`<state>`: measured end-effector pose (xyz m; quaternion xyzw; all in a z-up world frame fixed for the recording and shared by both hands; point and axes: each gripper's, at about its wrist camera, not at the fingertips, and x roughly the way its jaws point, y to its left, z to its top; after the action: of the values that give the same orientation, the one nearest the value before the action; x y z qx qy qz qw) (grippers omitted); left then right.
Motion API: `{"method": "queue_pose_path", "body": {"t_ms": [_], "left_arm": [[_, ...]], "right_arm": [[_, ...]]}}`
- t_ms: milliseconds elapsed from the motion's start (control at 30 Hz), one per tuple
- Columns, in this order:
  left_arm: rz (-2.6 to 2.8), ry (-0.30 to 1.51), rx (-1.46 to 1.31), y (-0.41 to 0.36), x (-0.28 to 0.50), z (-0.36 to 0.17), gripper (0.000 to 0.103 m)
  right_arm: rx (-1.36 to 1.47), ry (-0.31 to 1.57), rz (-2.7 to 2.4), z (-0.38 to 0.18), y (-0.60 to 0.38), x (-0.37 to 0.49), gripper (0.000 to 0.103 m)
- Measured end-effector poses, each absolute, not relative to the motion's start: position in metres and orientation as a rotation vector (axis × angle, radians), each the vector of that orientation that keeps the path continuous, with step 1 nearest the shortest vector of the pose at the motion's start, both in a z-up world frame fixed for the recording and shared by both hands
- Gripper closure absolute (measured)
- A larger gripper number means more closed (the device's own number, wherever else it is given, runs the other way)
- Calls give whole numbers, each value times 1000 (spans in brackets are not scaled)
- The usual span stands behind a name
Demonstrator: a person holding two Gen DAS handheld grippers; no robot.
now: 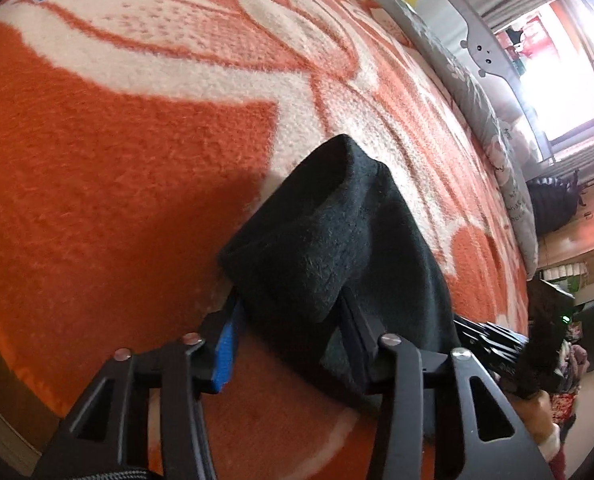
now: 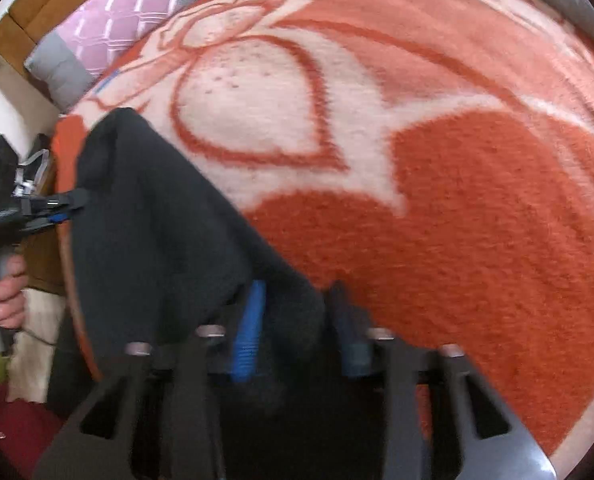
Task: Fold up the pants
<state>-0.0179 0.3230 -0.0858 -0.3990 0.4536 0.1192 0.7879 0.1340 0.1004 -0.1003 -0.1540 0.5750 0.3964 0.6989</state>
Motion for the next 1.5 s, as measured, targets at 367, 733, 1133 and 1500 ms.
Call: {"method": "queue_pose_path", "body": {"t_ms": [367,733,1133,1500], "left_arm": [[175,773,-745,311,-41,-32,82],[266,903,-611,311,-21,-71,80],[327,899,-550,313,-35,-47,62],[268,861,-516,284,-42,-7,55]], "right_arm": [[-369,956,793,-30,96,120,98],[-356,1049,708,-80,102,128,98],[-187,1021,697,-45,74,114,89],[65,1019,651,-23,-27,44,53]]}}
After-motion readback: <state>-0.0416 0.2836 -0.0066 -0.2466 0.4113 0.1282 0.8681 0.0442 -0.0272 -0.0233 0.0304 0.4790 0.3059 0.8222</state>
